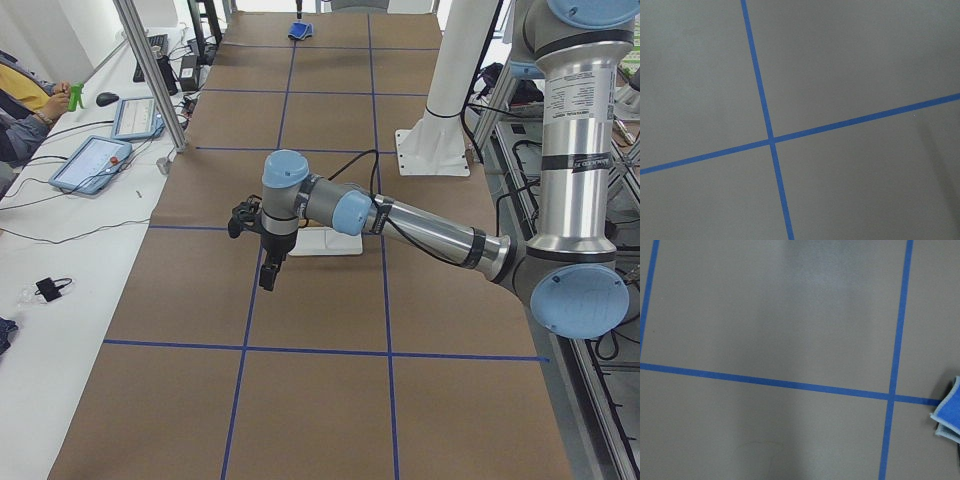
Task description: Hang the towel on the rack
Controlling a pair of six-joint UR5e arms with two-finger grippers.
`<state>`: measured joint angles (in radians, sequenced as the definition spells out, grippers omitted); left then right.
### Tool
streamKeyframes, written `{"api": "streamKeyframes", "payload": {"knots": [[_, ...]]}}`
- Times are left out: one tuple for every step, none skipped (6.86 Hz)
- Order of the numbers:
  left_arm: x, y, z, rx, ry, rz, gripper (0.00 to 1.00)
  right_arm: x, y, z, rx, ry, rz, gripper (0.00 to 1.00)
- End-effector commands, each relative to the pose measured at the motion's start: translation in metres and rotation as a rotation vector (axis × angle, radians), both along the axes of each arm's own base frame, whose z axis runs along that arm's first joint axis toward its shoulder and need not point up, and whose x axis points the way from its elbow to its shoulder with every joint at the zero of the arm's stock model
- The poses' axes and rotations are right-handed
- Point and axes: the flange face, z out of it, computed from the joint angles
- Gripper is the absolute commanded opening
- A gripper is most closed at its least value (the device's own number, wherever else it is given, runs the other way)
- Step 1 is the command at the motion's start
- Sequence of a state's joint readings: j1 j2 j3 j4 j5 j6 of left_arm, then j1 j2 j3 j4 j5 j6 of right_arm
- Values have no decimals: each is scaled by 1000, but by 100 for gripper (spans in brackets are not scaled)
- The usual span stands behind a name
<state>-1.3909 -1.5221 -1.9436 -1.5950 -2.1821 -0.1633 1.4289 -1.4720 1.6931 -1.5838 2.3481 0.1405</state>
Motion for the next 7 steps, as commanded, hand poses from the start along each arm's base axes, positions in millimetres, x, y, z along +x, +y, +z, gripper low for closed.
{"api": "streamKeyframes", "payload": {"knots": [[1, 6, -16, 22, 20, -22, 98, 17, 24, 21, -34, 8, 24, 100], [1, 5, -15, 17, 24, -34, 98, 28, 27, 26, -37, 24, 43, 100], [2, 5, -13, 13, 25, -34, 98, 34, 30, 31, -39, 52, 56, 100], [1, 5, -9, 5, 22, -34, 98, 36, 35, 36, -43, 78, 61, 100], [2, 5, -6, 0, 21, -35, 98, 34, 36, 31, -39, 67, 65, 100], [2, 4, -3, -7, 20, -37, 98, 33, 37, 21, -30, 50, 68, 100], [2, 3, 1, -13, 19, -37, 98, 26, 39, 12, -12, 47, 54, 100]]}}
